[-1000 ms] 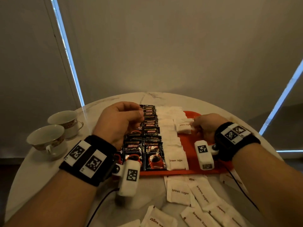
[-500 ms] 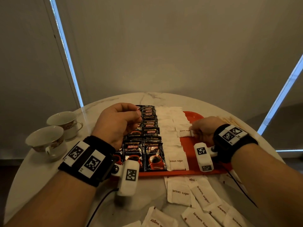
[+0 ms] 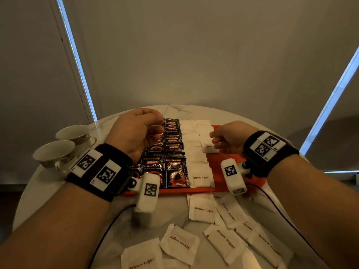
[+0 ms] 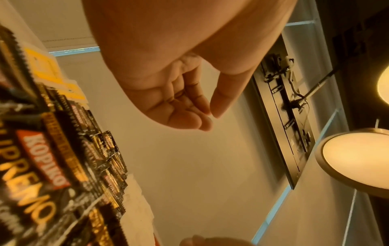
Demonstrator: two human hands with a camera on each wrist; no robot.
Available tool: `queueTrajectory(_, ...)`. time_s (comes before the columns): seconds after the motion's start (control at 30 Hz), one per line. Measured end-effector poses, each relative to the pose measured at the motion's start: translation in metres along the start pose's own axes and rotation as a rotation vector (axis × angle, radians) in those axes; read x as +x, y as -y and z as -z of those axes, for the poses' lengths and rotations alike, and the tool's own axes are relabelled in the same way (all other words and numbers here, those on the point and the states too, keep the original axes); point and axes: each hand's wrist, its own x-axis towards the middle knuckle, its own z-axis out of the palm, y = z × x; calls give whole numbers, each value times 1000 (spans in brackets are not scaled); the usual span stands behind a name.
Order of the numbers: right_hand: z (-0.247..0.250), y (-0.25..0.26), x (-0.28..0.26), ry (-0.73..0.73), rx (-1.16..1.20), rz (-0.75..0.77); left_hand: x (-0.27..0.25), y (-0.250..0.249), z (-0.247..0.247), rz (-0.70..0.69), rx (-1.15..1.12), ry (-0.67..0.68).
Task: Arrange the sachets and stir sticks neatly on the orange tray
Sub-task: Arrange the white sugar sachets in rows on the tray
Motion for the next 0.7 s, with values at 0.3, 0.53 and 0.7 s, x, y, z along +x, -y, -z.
queueTrajectory(0.3, 13, -10, -70, 77, -436, 120, -75, -16, -1, 22, 744, 343)
queueTrajectory(0.53, 51, -53, -114, -19, -756, 70, -153, -13, 10, 163, 1456, 586)
queueTrajectory(0.7, 62, -72, -143, 53, -882, 13, -176, -3, 12, 215, 1612, 637)
